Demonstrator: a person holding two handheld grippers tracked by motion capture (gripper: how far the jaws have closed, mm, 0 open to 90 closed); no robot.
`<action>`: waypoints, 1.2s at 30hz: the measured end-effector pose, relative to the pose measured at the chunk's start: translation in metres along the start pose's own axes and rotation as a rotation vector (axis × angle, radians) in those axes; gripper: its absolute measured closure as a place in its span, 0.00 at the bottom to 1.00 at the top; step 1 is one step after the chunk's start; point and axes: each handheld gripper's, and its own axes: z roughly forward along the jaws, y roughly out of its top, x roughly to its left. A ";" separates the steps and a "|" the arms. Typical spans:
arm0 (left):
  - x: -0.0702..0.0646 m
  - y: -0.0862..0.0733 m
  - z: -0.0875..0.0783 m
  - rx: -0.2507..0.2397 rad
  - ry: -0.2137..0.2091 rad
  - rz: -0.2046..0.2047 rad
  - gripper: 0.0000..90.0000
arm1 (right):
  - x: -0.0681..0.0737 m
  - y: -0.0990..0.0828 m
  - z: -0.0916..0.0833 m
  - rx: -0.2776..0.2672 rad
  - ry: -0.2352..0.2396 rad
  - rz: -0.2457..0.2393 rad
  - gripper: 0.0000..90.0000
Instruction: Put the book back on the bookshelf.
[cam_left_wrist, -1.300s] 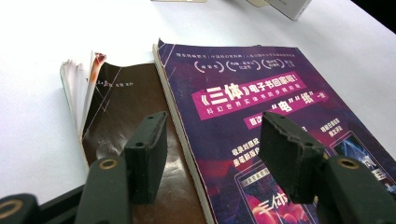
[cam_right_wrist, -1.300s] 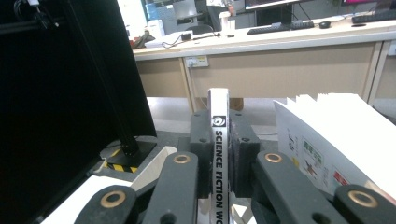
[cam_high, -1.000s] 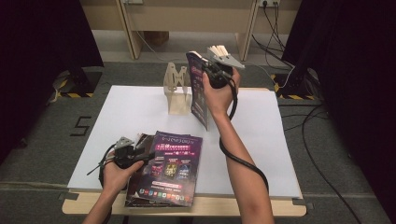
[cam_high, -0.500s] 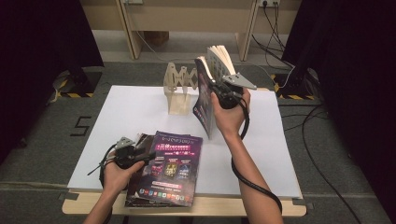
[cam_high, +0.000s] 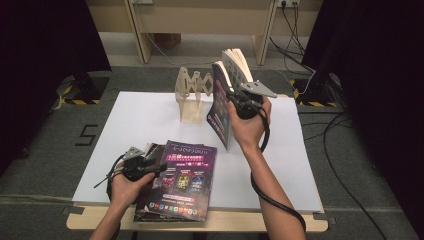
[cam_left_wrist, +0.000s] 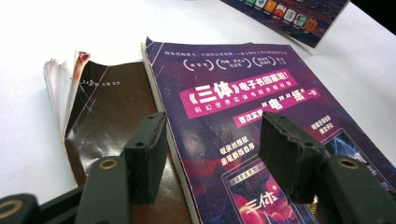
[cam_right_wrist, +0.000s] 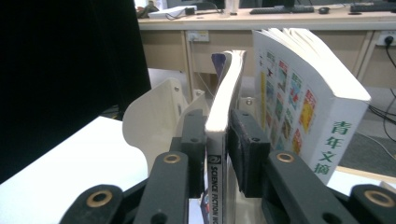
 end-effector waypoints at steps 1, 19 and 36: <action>0.000 0.000 0.000 0.000 0.002 0.001 0.46 | 0.000 0.000 0.000 0.003 0.000 0.004 0.83; 0.000 0.000 0.001 0.009 -0.001 0.007 0.46 | -0.005 0.006 0.014 0.107 -0.061 0.024 0.85; 0.002 0.000 0.000 0.003 0.002 0.001 0.46 | 0.003 0.010 0.018 0.088 -0.030 0.033 0.93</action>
